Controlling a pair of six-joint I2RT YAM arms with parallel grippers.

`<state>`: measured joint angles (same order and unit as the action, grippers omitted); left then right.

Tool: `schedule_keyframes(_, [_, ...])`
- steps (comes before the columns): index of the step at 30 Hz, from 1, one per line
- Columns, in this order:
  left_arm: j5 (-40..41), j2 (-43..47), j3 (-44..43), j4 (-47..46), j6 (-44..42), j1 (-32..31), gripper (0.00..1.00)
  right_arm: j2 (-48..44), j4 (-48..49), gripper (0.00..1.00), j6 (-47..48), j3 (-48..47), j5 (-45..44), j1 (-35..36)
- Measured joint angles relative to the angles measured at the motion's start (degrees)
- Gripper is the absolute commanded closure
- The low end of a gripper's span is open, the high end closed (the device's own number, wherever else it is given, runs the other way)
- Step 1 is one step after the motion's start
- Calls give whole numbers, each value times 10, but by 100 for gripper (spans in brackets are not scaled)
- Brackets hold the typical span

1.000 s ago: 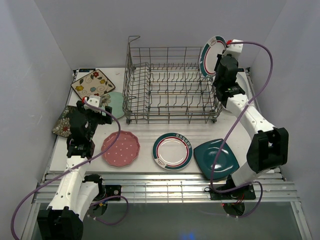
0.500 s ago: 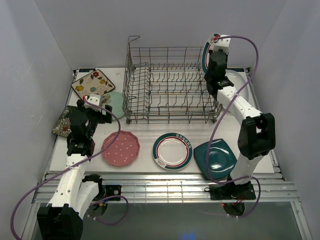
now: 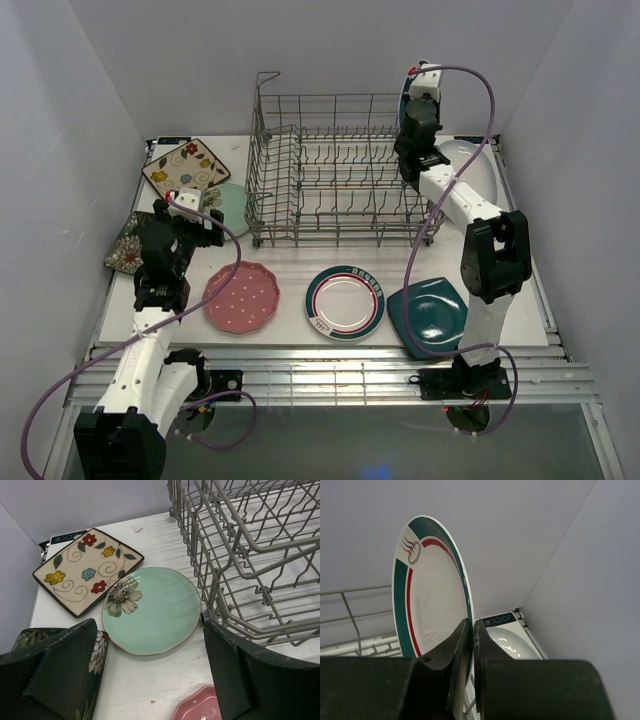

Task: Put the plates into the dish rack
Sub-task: Insert the plate into the dish rack.

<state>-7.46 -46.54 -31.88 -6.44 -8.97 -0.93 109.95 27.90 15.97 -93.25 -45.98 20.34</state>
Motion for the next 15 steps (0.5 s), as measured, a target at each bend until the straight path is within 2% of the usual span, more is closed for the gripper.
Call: schedule_keyframes(15, [4, -4, 0, 0, 0, 0, 2, 70, 37, 92, 51, -23, -17, 0])
